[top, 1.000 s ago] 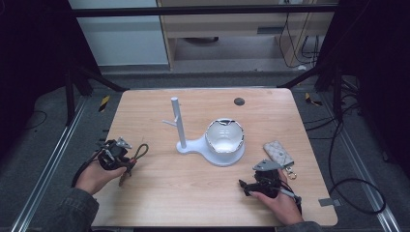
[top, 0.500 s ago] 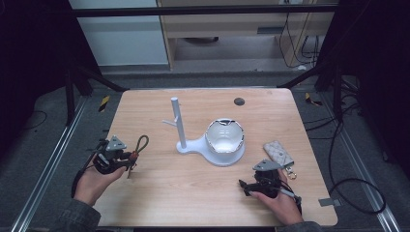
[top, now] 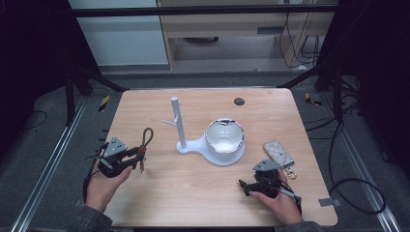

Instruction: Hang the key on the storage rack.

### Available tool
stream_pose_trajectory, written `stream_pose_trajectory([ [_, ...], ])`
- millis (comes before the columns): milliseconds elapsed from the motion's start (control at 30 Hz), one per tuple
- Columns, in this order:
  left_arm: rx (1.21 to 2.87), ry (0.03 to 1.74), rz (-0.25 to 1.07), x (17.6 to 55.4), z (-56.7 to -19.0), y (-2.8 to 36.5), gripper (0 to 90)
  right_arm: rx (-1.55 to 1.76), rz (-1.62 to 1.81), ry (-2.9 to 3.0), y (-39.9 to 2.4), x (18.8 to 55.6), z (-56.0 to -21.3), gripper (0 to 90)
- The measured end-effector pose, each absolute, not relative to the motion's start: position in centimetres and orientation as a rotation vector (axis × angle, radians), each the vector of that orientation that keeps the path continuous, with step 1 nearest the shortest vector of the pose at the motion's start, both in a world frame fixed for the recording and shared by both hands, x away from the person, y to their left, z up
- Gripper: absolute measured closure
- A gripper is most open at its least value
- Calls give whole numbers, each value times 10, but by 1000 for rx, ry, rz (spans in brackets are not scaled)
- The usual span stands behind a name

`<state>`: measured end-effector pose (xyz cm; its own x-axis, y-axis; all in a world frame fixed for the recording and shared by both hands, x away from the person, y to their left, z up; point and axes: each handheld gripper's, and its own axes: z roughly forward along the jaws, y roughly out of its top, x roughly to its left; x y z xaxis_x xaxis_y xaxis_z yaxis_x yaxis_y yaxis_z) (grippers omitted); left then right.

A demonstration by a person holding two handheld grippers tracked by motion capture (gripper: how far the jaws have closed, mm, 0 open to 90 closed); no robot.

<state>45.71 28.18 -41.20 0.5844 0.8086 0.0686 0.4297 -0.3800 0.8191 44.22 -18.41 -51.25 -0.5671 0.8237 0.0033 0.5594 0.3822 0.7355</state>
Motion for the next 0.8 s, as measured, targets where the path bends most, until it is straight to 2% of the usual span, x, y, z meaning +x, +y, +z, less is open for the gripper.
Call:
stream_pose_trajectory([
  [467,1921,947,637,446,-410,259,662,1201,1002,2283,-184,442,-513,74],
  [800,1849,908,655,433,-394,248,662,1200,1002,2283,-184,442,-513,74],
])
